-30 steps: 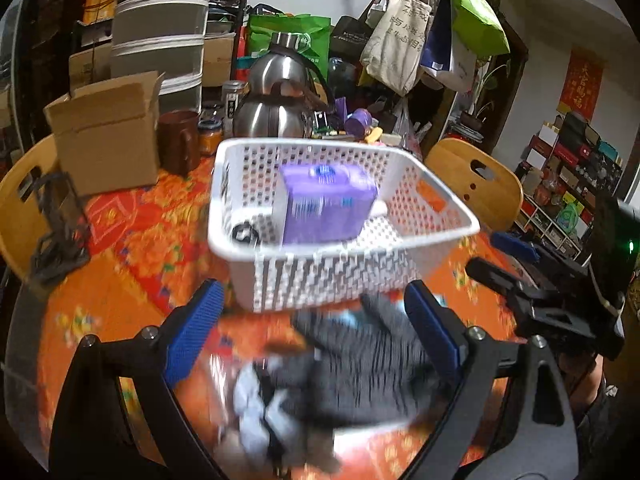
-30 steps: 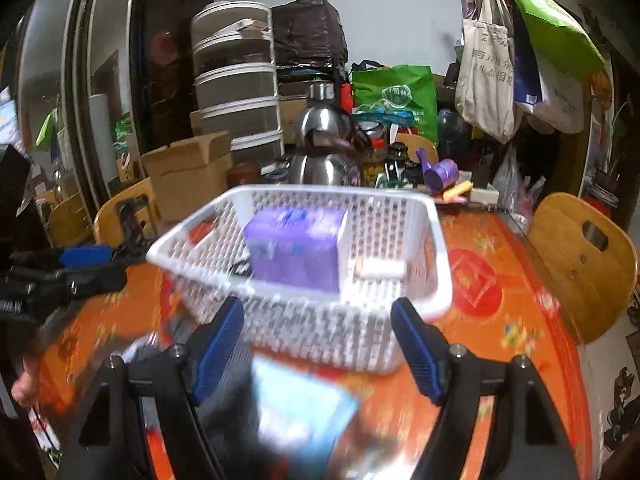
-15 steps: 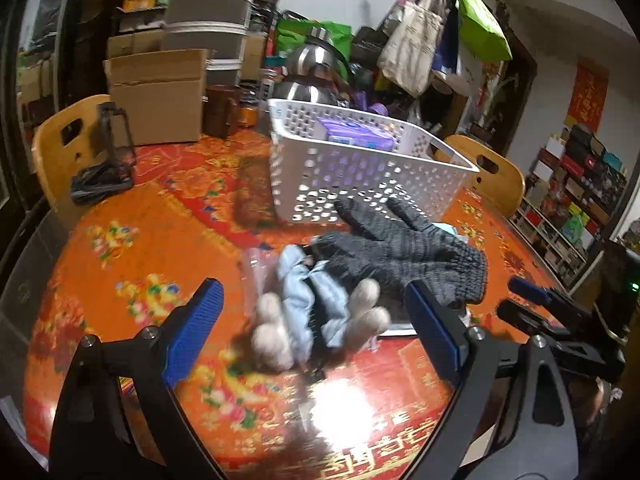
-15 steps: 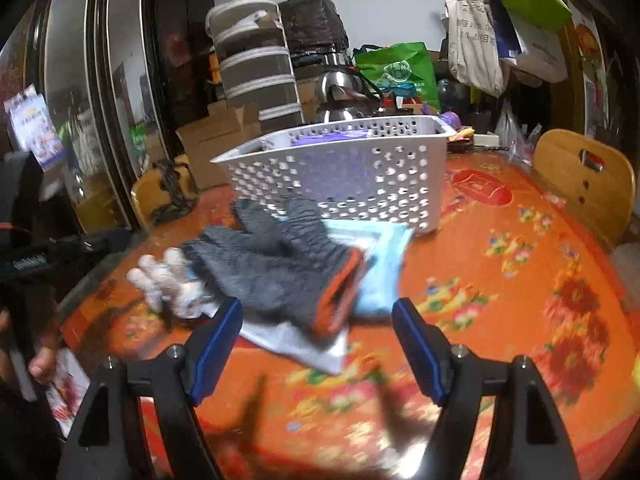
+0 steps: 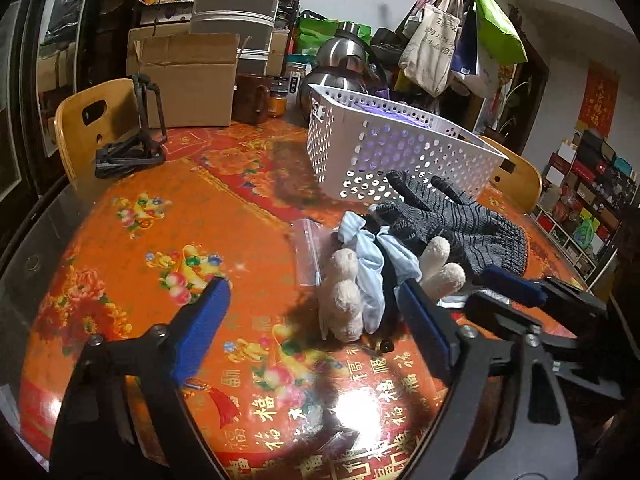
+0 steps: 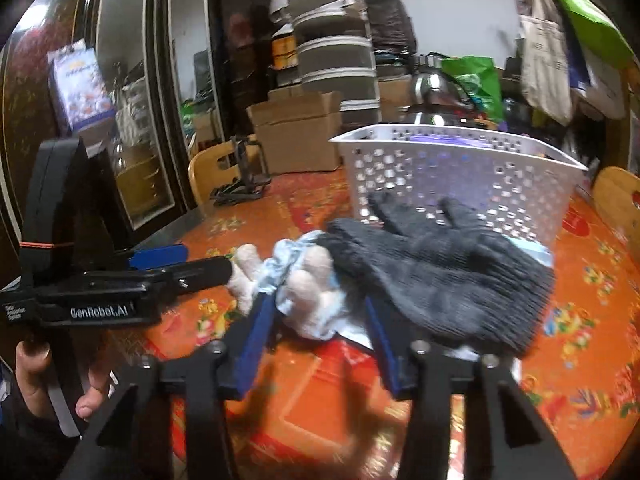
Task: Organize soft objects
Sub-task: 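Move both tools back to the white cotton gloves on the table, then grasp the white cotton gloves with both tools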
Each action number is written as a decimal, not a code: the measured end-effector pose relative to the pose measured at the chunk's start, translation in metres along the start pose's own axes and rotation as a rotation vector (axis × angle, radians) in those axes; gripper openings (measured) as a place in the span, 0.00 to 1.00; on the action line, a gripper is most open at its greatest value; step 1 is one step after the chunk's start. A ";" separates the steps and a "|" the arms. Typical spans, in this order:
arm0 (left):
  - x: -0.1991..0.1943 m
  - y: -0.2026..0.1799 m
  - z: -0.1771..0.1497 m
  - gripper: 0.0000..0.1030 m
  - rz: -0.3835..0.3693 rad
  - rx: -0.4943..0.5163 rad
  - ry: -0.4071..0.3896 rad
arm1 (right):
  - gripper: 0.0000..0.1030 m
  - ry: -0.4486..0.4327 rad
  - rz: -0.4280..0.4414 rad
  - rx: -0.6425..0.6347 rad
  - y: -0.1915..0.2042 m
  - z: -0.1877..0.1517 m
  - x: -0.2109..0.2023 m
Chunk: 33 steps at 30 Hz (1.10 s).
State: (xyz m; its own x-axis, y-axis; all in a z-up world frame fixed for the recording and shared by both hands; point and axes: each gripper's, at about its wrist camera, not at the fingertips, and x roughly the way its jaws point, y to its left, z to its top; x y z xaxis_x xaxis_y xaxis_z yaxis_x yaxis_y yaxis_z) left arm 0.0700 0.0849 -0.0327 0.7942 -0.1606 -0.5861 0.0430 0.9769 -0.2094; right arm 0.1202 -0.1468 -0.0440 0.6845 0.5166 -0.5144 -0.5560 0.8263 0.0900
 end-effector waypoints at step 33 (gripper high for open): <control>-0.050 -0.034 0.018 0.11 -0.033 0.085 -0.126 | 0.10 -0.074 0.087 -0.068 0.011 0.035 -0.026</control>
State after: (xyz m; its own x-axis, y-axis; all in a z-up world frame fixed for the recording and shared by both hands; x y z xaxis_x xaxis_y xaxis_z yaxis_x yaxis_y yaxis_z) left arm 0.0398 0.0621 0.0175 0.8612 -0.1789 -0.4758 0.1172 0.9807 -0.1565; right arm 0.1125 -0.1435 0.0004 0.6634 0.6031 -0.4429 -0.6439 0.7616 0.0726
